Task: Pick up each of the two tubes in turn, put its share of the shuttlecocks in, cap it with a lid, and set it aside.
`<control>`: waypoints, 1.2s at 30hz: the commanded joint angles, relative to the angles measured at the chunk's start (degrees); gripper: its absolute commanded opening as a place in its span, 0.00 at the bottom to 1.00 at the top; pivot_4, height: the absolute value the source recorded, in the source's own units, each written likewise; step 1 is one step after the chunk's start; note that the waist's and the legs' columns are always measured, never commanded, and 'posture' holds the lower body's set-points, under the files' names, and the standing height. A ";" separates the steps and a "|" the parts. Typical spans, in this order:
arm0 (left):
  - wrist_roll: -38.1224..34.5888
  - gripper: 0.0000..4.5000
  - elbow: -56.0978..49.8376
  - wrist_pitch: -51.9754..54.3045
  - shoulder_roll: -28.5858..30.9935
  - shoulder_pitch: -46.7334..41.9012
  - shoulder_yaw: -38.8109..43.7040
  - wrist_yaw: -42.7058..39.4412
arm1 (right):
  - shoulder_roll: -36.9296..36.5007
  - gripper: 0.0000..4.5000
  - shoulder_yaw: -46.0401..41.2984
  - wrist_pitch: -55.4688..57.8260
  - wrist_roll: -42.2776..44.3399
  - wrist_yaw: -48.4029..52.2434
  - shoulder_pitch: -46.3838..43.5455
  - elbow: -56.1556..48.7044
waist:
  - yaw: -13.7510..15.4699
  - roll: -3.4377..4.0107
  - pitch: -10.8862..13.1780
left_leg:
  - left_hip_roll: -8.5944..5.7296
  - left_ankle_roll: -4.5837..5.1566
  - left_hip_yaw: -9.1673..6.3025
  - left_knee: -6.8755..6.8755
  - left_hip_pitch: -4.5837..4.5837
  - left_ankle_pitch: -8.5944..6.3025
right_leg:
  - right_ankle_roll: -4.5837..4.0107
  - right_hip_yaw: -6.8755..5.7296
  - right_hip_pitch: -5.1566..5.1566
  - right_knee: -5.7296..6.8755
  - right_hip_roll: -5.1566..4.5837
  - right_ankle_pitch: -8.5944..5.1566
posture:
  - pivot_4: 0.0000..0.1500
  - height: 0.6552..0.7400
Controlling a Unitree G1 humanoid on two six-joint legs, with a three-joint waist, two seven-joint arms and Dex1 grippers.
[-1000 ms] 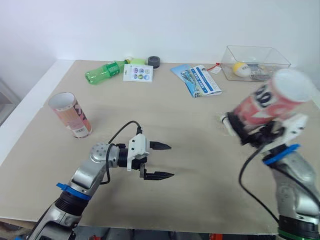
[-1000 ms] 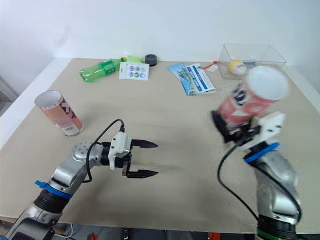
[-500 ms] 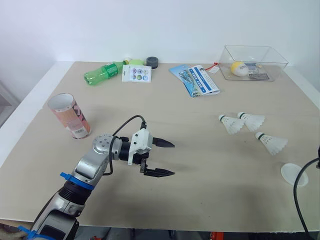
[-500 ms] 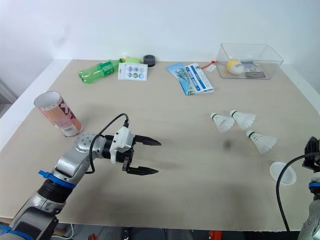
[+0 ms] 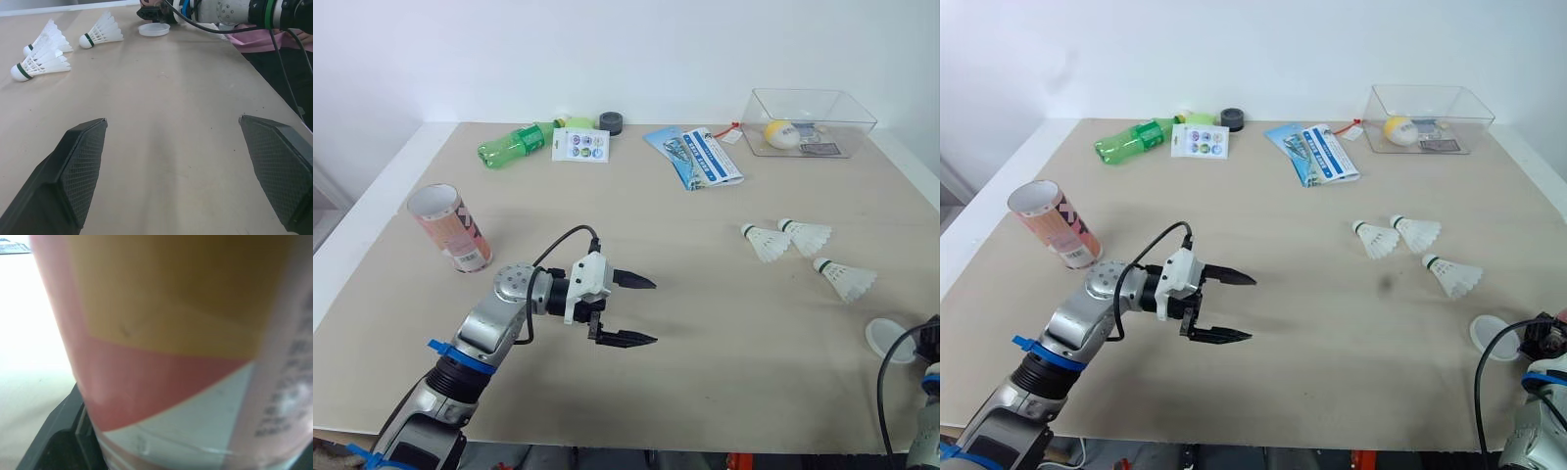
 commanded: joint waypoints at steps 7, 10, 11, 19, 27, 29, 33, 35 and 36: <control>-0.39 1.00 -1.81 0.26 0.06 0.23 0.01 0.22 | -1.94 0.99 0.09 1.81 2.46 1.21 3.09 -2.57 | -0.05 0.00 0.00 | 0.00 0.01 -0.05 -0.03 0.00 0.00 | 0.02 -0.01 0.01 0.00 0.02 -0.03 | 1.00 1.00; -0.25 1.00 -1.47 -0.06 -0.03 0.17 -0.29 -0.07 | -1.22 0.99 0.24 4.00 3.49 1.06 5.47 -6.48 | -0.03 0.00 0.00 | -0.01 0.00 -0.05 -0.02 0.00 0.00 | 0.02 -0.01 0.02 0.00 0.01 -0.03 | 1.00 1.00; -0.25 1.00 -1.38 -0.11 -0.05 0.14 -0.33 -0.13 | -0.89 0.99 0.34 4.60 3.69 0.88 6.25 -7.94 | -0.03 0.00 0.00 | -0.01 0.00 -0.05 -0.02 0.00 0.00 | 0.02 -0.01 0.02 0.00 0.01 -0.03 | 1.00 1.00; -0.08 1.00 -0.17 -0.67 -1.12 -0.84 -1.35 -1.09 | 1.06 0.99 -0.35 8.94 5.55 -0.66 10.75 -17.02 | 0.04 0.02 -0.01 | 0.00 0.00 -0.04 -0.01 0.00 0.00 | 0.01 -0.01 0.01 0.00 0.01 -0.02 | 1.00 1.00; -0.14 1.00 0.75 -0.53 -2.24 -1.64 -2.02 -2.03 | 1.59 0.99 -0.92 11.57 6.99 -1.50 13.17 -21.66 | 0.07 0.02 -0.01 | 0.00 0.01 -0.04 -0.01 0.00 0.00 | 0.01 -0.01 0.00 0.00 0.01 -0.02 | 1.00 1.00; -0.13 1.00 1.12 -0.63 -2.41 -1.85 -2.11 -2.31 | 2.21 0.99 -1.06 11.90 7.22 -1.88 14.15 -22.90 | 0.08 0.01 -0.01 | 0.00 0.00 -0.05 -0.02 0.00 0.00 | 0.00 -0.02 0.00 0.00 0.01 -0.03 | 1.00 1.00; -0.10 1.00 1.59 -0.72 -2.76 -2.12 -2.40 -2.86 | 3.82 0.99 -1.10 12.53 7.53 -2.50 16.15 -25.15 | 0.09 0.01 -0.01 | 0.01 0.00 -0.05 -0.02 -0.01 0.00 | 0.00 -0.02 -0.01 0.00 0.01 -0.04 | 1.00 1.00; -0.06 1.00 1.79 -0.73 -2.95 -2.24 -2.57 -3.03 | 4.55 0.99 -1.35 12.93 8.16 -2.75 16.88 -25.89 | 0.09 0.01 -0.01 | 0.01 0.00 -0.05 -0.02 -0.01 0.00 | 0.00 -0.02 0.00 0.00 0.01 -0.03 | 1.00 1.00; -0.05 1.00 1.88 -0.76 -3.04 -2.28 -2.68 -3.12 | 4.76 0.99 -1.42 13.09 8.44 -2.85 17.16 -26.20 | 0.09 0.01 -0.01 | 0.01 0.00 -0.05 -0.02 -0.01 0.00 | 0.00 -0.02 0.00 0.00 0.00 -0.03 | 1.00 1.00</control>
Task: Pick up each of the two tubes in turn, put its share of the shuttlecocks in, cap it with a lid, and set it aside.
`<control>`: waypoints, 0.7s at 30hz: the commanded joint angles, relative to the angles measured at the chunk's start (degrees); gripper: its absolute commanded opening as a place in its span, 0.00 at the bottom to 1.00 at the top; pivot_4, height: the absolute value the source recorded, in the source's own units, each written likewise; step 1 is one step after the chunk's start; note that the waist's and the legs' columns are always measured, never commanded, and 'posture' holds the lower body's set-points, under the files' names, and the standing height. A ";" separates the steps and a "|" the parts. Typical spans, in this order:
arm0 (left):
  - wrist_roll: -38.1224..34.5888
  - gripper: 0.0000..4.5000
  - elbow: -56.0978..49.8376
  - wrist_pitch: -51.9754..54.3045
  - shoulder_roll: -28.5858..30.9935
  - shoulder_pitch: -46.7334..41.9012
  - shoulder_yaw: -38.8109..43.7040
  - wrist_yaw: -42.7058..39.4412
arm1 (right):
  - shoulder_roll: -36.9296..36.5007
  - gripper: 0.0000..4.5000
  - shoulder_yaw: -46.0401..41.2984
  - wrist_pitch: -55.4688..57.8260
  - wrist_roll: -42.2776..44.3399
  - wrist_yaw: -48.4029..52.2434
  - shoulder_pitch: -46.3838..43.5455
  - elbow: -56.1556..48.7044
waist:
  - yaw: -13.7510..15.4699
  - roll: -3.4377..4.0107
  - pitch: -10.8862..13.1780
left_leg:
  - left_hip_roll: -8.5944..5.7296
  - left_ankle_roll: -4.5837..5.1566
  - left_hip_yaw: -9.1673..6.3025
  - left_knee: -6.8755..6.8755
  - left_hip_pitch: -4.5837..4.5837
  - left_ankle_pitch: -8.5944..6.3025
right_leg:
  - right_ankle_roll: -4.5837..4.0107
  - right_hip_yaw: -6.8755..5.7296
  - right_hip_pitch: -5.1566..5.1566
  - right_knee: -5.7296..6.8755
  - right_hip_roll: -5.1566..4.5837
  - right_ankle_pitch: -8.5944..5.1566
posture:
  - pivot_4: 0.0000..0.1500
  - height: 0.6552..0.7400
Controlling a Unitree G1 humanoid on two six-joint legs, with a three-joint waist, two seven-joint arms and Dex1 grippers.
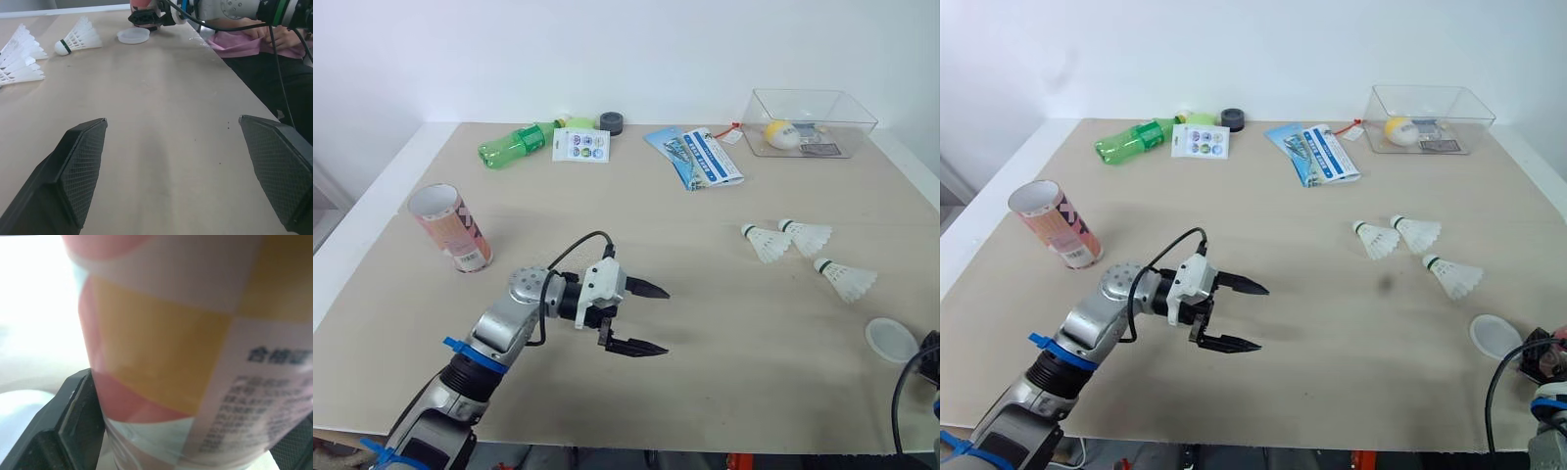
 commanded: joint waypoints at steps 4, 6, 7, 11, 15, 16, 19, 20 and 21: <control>-0.04 1.00 -0.01 -0.90 -0.41 -1.05 -0.24 -0.95 | 1.45 0.99 -1.68 1.32 1.67 -0.57 2.02 -4.24 | 0.00 0.01 0.00 | 0.01 0.00 -0.01 0.00 0.00 0.00 | 0.00 -0.01 0.00 0.00 0.01 0.00 | 1.00 1.00; 0.01 1.00 0.34 -1.06 -0.59 -1.25 -0.36 -1.22 | 2.03 0.99 -1.76 1.01 2.15 -0.64 1.65 -3.35 | 0.00 0.01 0.00 | 0.01 0.00 0.00 0.00 0.00 0.00 | 0.00 0.00 -0.01 0.00 0.00 0.00 | 1.00 1.00; 0.07 1.00 0.50 -1.12 -0.73 -1.35 -0.42 -1.27 | 2.09 0.99 -1.71 0.74 2.16 -0.41 1.50 -2.84 | 0.00 0.01 0.00 | 0.01 0.00 0.00 0.00 0.00 0.00 | 0.00 -0.01 -0.01 0.00 0.00 0.00 | 1.00 1.00; 0.44 1.00 1.51 -1.73 -1.22 -1.73 -0.52 -1.70 | 1.22 0.99 -0.50 -0.28 0.06 0.27 0.49 0.61 | 0.00 0.00 0.00 | 0.00 0.00 0.01 0.01 0.00 0.00 | -0.01 0.00 -0.01 0.00 -0.01 0.01 | 1.00 1.00; 0.67 1.00 1.90 -2.14 -1.35 -1.71 -0.40 -1.97 | 1.07 0.99 -0.37 0.29 0.30 0.69 0.12 -0.16 | -0.03 0.00 0.00 | 0.01 0.00 0.01 0.01 0.01 0.00 | -0.02 0.00 -0.01 0.00 0.00 0.01 | 1.00 1.00; 0.74 1.00 1.89 -2.20 -1.32 -1.57 -0.37 -2.02 | 1.24 0.99 -0.43 0.51 0.43 0.77 0.42 -0.80 | -0.03 0.00 0.00 | 0.01 0.00 0.01 0.00 0.01 0.00 | -0.02 -0.01 -0.01 0.00 0.00 0.01 | 1.00 1.00; 0.83 1.00 1.82 -2.18 -1.29 -1.33 -0.27 -2.11 | 1.79 0.99 -0.78 1.20 0.80 0.68 1.45 -3.03 | -0.02 0.00 0.00 | 0.01 0.00 0.01 0.00 0.00 0.00 | -0.02 -0.01 -0.01 0.00 0.01 0.01 | 1.00 1.00; 0.85 1.00 1.79 -2.16 -1.32 -1.28 -0.23 -2.15 | 1.98 0.99 -0.82 1.47 0.92 0.56 1.81 -3.81 | -0.01 0.00 0.00 | 0.01 0.00 0.01 0.00 0.00 0.00 | -0.01 0.00 -0.01 0.00 0.00 0.01 | 1.00 1.00; 0.88 1.00 1.79 -2.15 -1.35 -1.26 -0.23 -2.20 | 2.21 0.99 -0.86 1.74 1.07 0.41 2.14 -4.57 | 0.01 0.01 -0.01 | 0.01 0.00 0.01 0.00 0.00 0.00 | -0.01 0.00 -0.01 0.00 0.00 0.01 | 1.00 1.00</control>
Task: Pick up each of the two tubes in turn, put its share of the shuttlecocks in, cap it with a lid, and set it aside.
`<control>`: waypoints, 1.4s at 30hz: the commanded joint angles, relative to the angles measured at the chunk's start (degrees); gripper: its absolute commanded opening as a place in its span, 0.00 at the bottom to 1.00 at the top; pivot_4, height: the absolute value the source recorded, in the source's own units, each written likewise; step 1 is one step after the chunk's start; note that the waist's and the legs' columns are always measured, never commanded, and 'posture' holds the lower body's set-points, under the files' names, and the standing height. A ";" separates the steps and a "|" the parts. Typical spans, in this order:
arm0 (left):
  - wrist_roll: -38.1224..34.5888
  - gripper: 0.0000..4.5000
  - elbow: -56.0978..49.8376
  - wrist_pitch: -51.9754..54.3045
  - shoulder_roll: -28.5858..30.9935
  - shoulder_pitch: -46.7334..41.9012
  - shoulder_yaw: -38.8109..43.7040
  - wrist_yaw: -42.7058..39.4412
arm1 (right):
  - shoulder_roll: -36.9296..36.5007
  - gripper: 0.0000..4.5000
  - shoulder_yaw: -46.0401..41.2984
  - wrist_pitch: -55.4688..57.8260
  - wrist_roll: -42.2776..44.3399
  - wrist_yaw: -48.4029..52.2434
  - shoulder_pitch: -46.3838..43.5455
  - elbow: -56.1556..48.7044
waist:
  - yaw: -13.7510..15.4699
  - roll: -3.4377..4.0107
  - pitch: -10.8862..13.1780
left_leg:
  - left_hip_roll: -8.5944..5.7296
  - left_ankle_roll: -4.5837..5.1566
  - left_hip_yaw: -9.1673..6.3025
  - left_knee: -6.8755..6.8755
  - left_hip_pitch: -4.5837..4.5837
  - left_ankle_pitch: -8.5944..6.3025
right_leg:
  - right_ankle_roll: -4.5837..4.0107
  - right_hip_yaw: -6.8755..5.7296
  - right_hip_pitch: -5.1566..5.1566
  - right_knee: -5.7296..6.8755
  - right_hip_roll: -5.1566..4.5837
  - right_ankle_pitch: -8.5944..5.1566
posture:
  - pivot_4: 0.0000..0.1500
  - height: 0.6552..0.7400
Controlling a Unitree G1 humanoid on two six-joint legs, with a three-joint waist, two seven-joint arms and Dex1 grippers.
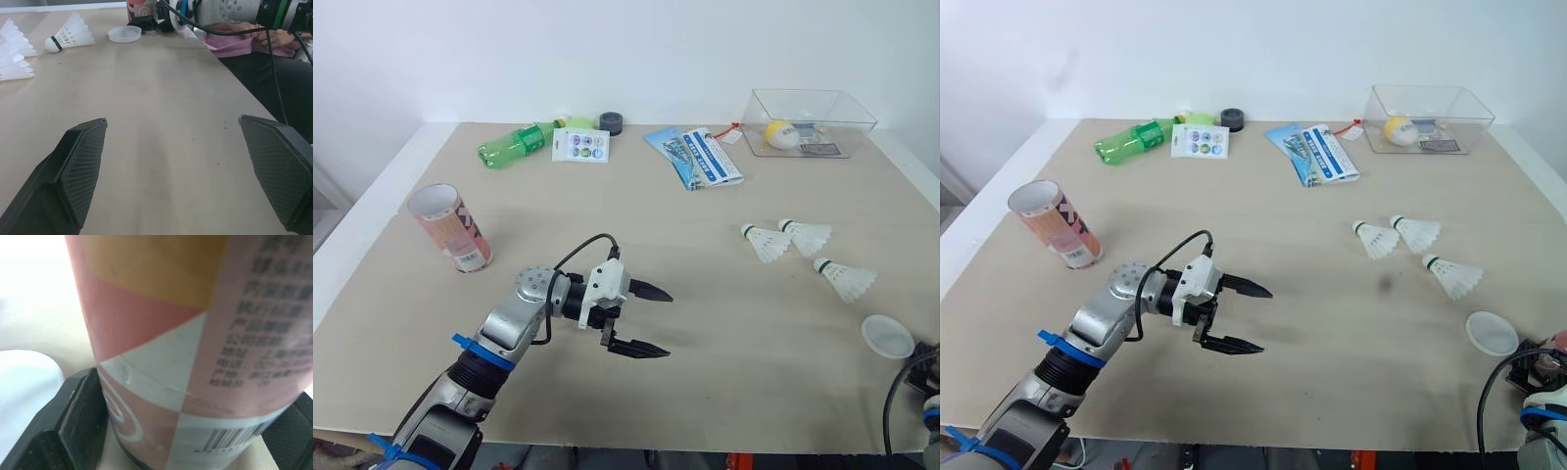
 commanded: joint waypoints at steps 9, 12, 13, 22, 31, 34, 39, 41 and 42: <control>0.13 1.00 0.37 -1.92 -0.77 -0.98 -0.23 -1.43 | 3.86 0.99 -0.90 3.47 1.57 -2.23 5.43 -13.73 | 0.09 0.03 -0.02 | 0.00 0.00 0.01 0.00 -0.02 0.00 | -0.01 0.00 -0.04 0.00 -0.03 0.00 | 1.00 1.00; 0.16 1.00 0.58 -1.96 -0.92 -1.02 -0.46 -1.99 | 5.57 0.99 -0.81 4.13 1.93 -2.91 6.90 -16.87 | 0.15 0.05 -0.03 | 0.00 0.00 0.00 -0.01 -0.02 0.00 | -0.01 -0.01 -0.05 0.00 -0.02 -0.01 | 1.00 1.00; 0.15 1.00 0.68 -1.99 -0.94 -1.06 -0.52 -2.21 | 6.16 0.99 -0.60 4.33 1.93 -3.10 7.48 -18.00 | 0.15 0.05 -0.03 | 0.01 0.00 0.00 -0.01 -0.04 0.00 | -0.02 -0.01 -0.08 0.00 -0.02 -0.01 | 1.00 1.00; 0.22 1.00 3.66 -3.27 -1.54 -2.44 -1.21 -4.70 | 12.34 0.99 0.08 6.33 2.75 -5.17 13.76 -29.61 | 0.27 0.07 -0.04 | 0.02 -0.01 -0.01 -0.02 -0.08 0.00 | -0.03 -0.03 -0.12 0.00 -0.03 -0.02 | 1.00 1.00; -0.90 1.00 9.37 -2.14 -4.39 -5.45 0.25 -4.61 | 12.44 0.99 3.07 3.33 6.20 6.86 24.88 -40.94 | 0.28 0.08 -0.05 | 0.01 -0.02 0.05 -0.02 -0.11 -0.02 | -0.06 -0.09 -0.18 -0.01 -0.14 -0.03 | 1.00 1.00; -0.51 1.00 10.23 -2.58 -4.83 -5.84 0.66 -3.79 | 9.87 0.99 5.08 -0.54 8.39 17.27 28.32 -42.44 | 0.23 0.04 -0.03 | 0.01 -0.03 0.03 -0.04 -0.12 -0.02 | -0.07 -0.12 -0.18 -0.01 -0.14 -0.07 | 1.00 1.00; 0.07 1.00 9.76 -2.76 -5.16 -5.05 2.04 -1.07 | 0.38 0.99 9.72 -5.19 9.94 32.74 25.51 -40.80 | 0.00 -0.05 0.02 | 0.02 -0.03 0.05 0.00 -0.11 -0.02 | -0.07 -0.12 -0.17 -0.01 -0.15 -0.06 | 1.00 1.00; 0.31 1.00 9.01 -2.88 -4.90 -4.38 2.67 0.35 | -4.79 0.99 11.67 -3.79 12.27 35.69 19.98 -39.06 | -0.17 -0.25 0.13 | 0.01 -0.03 0.09 0.04 -0.06 -0.02 | -0.10 -0.12 -0.12 -0.01 -0.17 -0.01 | 1.00 1.00; 0.37 1.00 8.45 -3.03 -4.72 -3.94 3.09 1.24 | -7.43 0.99 13.30 -2.83 12.85 37.21 16.43 -37.70 | -0.17 -0.29 0.15 | 0.02 -0.03 0.09 0.07 -0.06 -0.02 | -0.11 -0.13 -0.13 -0.01 -0.17 0.05 | 1.00 1.00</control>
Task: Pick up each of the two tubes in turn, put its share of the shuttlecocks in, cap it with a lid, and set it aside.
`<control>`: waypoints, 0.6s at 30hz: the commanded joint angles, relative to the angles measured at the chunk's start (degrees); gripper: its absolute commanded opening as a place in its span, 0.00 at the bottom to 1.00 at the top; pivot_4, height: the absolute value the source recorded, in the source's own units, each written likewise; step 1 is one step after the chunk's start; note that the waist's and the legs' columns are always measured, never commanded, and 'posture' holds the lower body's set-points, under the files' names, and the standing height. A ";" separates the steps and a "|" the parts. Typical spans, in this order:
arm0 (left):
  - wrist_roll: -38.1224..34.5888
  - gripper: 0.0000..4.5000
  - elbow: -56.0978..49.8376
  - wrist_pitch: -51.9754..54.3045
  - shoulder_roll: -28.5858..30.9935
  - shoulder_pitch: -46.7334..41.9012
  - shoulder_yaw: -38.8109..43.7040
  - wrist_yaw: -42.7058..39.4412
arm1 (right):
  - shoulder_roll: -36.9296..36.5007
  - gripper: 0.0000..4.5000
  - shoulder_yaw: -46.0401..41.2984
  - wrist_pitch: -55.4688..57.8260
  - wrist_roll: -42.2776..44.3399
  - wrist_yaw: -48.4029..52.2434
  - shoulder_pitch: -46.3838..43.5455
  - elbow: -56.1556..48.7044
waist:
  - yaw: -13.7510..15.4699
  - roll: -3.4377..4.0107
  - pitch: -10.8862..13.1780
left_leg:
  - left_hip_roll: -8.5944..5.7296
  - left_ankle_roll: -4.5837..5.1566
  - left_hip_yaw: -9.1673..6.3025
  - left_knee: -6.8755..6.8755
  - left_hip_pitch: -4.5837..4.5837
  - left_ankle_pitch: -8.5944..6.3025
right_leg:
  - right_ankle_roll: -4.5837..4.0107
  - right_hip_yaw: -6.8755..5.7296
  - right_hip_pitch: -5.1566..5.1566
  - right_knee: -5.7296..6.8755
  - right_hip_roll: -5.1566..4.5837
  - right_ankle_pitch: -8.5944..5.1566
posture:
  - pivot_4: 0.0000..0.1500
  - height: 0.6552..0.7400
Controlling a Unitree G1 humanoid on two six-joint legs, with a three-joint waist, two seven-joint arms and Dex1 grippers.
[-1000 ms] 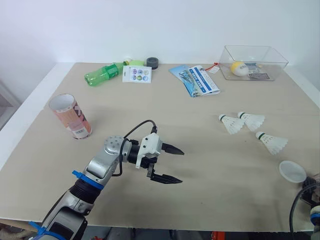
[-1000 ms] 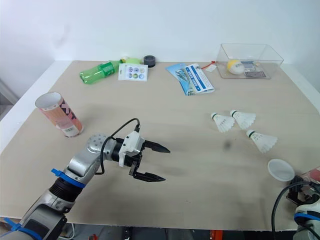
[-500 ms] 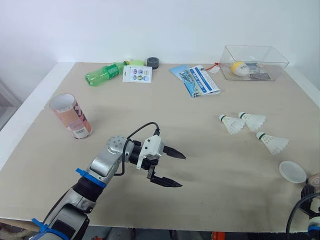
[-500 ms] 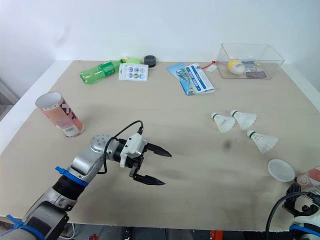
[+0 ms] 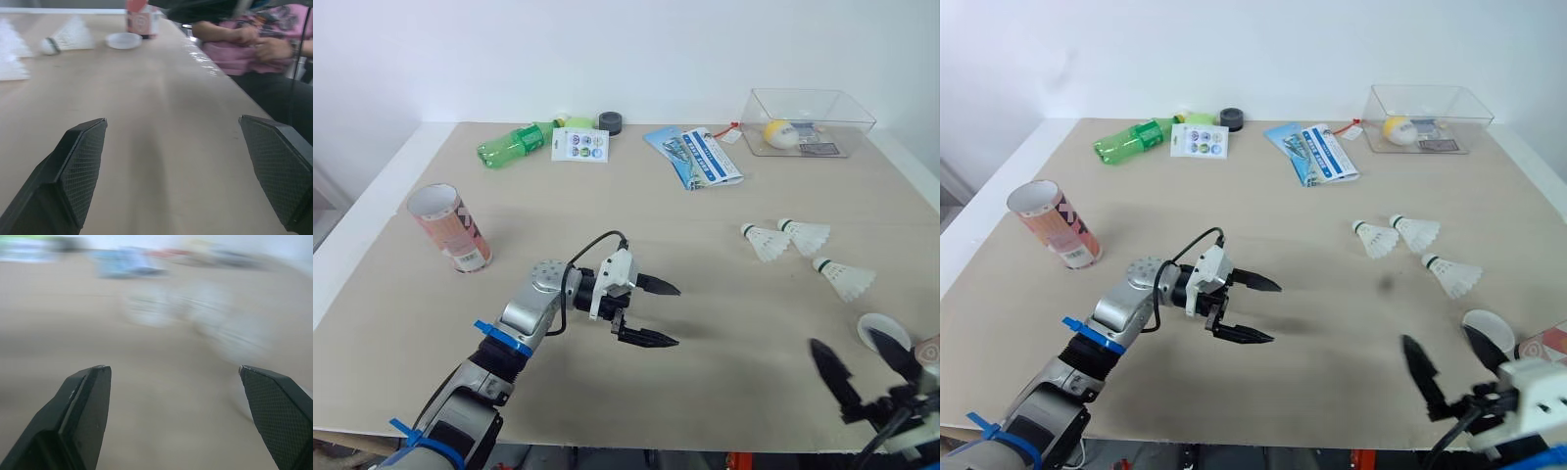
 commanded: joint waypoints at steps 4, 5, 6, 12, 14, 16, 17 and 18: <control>0.34 1.00 -7.36 0.20 1.46 4.20 3.91 7.33 | -13.26 0.99 13.26 2.47 1.81 14.28 -22.25 10.41 | 0.21 -0.18 0.10 | 0.00 0.05 -0.06 0.00 -0.02 0.03 | 0.01 -0.06 0.03 0.00 0.03 0.03 | 1.00 1.00; 0.57 1.00 -8.62 0.37 1.77 5.23 4.38 8.80 | -14.25 0.99 16.02 2.67 1.40 16.37 -25.89 12.78 | 0.09 -0.23 0.14 | 0.01 0.06 -0.07 -0.01 -0.01 0.04 | 0.01 -0.06 0.04 0.00 0.06 0.03 | 1.00 1.00; 0.79 1.00 -10.29 0.89 2.13 6.72 5.52 11.34 | -14.36 0.99 19.90 2.71 0.72 19.18 -31.50 16.51 | 0.24 -0.22 0.15 | 0.03 0.06 -0.07 -0.02 0.00 0.04 | 0.02 -0.06 0.04 0.00 0.07 0.03 | 1.00 1.00; 3.32 1.00 -22.14 4.42 3.69 16.83 11.00 26.42 | -11.72 0.99 33.84 1.30 -3.65 32.23 -54.12 35.77 | 0.66 -0.42 0.28 | 0.05 0.07 -0.35 -0.08 -0.04 0.04 | 0.38 -0.10 0.11 0.02 0.26 0.12 | 1.00 1.00; 3.54 1.00 -26.80 6.40 3.21 20.41 12.59 31.54 | -10.44 0.99 35.45 1.11 -4.07 34.33 -58.10 39.69 | 0.98 -0.43 0.29 | -0.01 0.04 -0.41 -0.09 -0.12 0.03 | 0.35 -0.15 0.11 0.01 0.19 0.11 | 1.00 1.00; 3.60 1.00 -31.62 8.83 2.21 24.26 14.52 37.18 | -9.26 0.99 36.66 0.36 -4.89 35.89 -60.83 42.54 | 0.91 -0.46 0.31 | -0.04 -0.06 -0.35 -0.06 -0.14 -0.03 | 0.30 -0.13 0.13 -0.02 0.10 0.14 | 1.00 1.00; 3.77 1.00 -33.69 9.75 1.67 26.12 15.57 39.81 | -8.53 0.99 36.96 0.25 -5.02 36.36 -61.98 43.80 | 0.88 -0.48 0.32 | -0.05 -0.08 -0.30 -0.06 -0.14 -0.05 | 0.27 -0.12 0.13 -0.03 0.06 0.16 | 1.00 1.00; 4.13 1.00 -35.61 10.41 1.00 28.08 16.72 42.49 | -7.94 0.99 37.13 0.41 -5.02 36.59 -62.64 44.37 | 0.79 -0.50 0.32 | -0.07 -0.09 -0.29 -0.05 -0.14 -0.05 | 0.24 -0.12 0.13 -0.03 0.02 0.18 | 1.00 1.00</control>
